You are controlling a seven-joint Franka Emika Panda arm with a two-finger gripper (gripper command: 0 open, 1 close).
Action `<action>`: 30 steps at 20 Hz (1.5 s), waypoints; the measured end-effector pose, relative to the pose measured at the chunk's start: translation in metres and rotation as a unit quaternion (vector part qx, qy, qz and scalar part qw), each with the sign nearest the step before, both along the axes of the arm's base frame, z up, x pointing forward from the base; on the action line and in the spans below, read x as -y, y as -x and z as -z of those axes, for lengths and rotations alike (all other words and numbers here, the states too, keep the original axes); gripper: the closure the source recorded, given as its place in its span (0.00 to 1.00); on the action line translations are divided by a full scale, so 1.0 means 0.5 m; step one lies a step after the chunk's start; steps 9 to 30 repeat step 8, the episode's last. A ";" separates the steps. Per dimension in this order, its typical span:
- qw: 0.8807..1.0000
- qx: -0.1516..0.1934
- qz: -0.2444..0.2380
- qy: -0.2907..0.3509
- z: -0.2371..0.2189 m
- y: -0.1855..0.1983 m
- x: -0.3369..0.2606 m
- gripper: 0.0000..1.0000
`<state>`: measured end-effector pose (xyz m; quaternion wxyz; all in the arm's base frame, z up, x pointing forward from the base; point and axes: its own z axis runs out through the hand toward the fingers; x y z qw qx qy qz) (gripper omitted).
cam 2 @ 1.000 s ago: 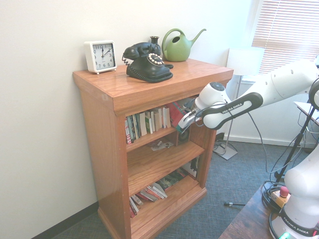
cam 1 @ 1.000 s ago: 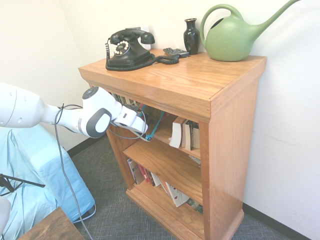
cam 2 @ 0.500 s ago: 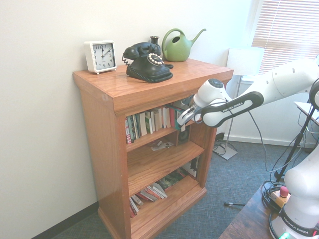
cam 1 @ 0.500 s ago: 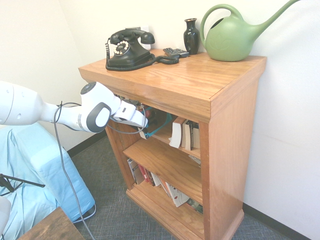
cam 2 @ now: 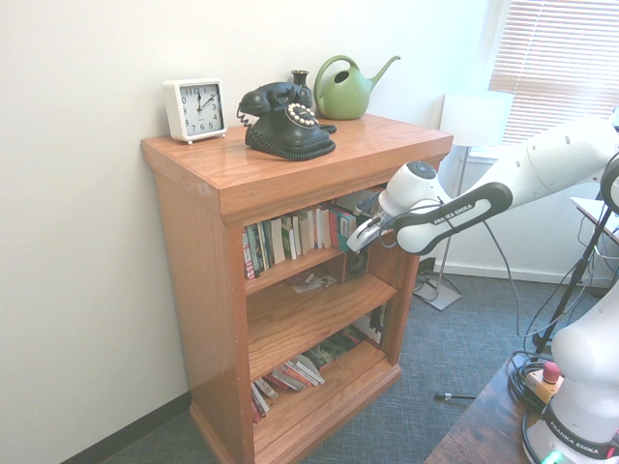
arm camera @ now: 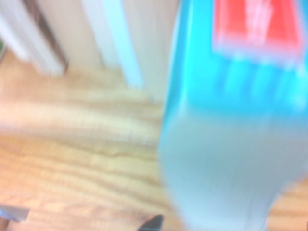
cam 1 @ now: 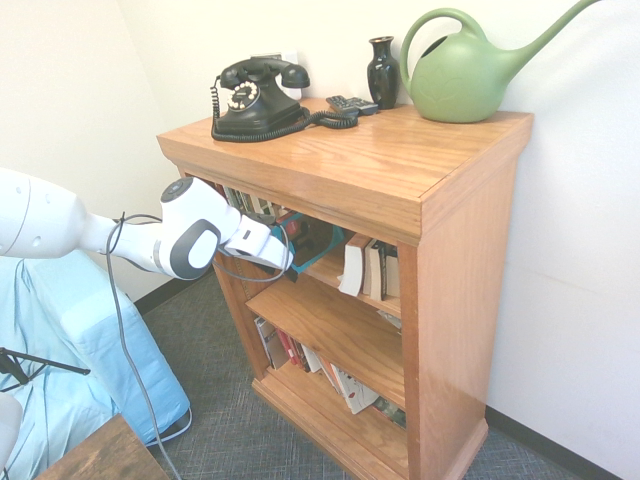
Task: Shelf the books
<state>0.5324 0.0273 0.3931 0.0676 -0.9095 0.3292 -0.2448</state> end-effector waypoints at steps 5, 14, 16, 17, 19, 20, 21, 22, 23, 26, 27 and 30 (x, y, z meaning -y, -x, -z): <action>1.000 -0.012 -0.004 0.003 0.014 0.070 -0.015 0.00; 1.000 -0.017 -0.006 0.007 0.013 0.134 -0.010 0.00; 1.000 -0.017 -0.006 0.007 0.013 0.134 -0.010 0.00; 1.000 -0.017 -0.006 0.007 0.013 0.134 -0.010 0.00; 1.000 -0.017 -0.006 0.007 0.013 0.134 -0.010 0.00; 1.000 -0.017 -0.006 0.007 0.013 0.134 -0.010 0.00; 1.000 -0.017 -0.006 0.007 0.013 0.134 -0.010 0.00; 1.000 -0.017 -0.006 0.007 0.013 0.134 -0.010 0.00; 1.000 -0.017 -0.006 0.007 0.013 0.134 -0.010 0.00; 1.000 -0.017 -0.006 0.007 0.013 0.134 -0.010 0.00; 1.000 -0.017 -0.006 0.007 0.013 0.134 -0.010 0.00; 1.000 -0.017 -0.006 0.007 0.013 0.134 -0.010 0.00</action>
